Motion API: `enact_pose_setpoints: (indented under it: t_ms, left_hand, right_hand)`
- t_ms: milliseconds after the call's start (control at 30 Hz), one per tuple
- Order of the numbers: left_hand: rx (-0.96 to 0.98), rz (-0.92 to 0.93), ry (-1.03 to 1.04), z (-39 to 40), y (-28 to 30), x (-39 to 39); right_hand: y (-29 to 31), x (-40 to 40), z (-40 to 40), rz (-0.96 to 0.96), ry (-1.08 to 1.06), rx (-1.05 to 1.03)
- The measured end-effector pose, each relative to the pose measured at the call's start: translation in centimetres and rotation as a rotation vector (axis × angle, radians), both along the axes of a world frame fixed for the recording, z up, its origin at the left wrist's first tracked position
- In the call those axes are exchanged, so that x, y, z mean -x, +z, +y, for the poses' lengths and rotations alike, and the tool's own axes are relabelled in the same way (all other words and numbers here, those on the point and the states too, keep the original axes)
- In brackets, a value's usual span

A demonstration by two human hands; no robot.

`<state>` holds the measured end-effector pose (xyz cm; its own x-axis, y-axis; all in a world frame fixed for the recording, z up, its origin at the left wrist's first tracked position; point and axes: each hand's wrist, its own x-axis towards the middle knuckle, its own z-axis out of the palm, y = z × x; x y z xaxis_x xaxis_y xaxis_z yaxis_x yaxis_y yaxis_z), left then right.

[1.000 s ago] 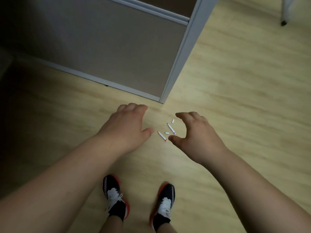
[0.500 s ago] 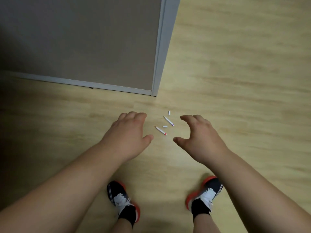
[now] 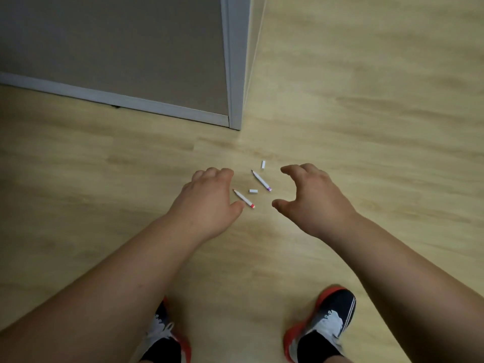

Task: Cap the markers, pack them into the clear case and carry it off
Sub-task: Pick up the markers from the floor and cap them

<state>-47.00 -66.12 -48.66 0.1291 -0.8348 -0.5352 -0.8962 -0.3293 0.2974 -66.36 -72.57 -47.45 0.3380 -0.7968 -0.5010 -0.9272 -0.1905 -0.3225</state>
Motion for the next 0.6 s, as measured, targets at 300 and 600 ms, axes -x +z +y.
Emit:
enact_pose_setpoints:
  t_ms: [300,600]
  left_hand:
    - [-0.047,0.001,0.067,-1.9,-15.3,0.7]
    - [-0.197,0.052,-0.026,-2.7,-26.2,2.2]
  right_hand:
    - [-14.8,0.8,-3.4,0.016,-0.001,-0.002]
    - [-28.0,-0.7,-6.2,0.007,0.021,-0.024]
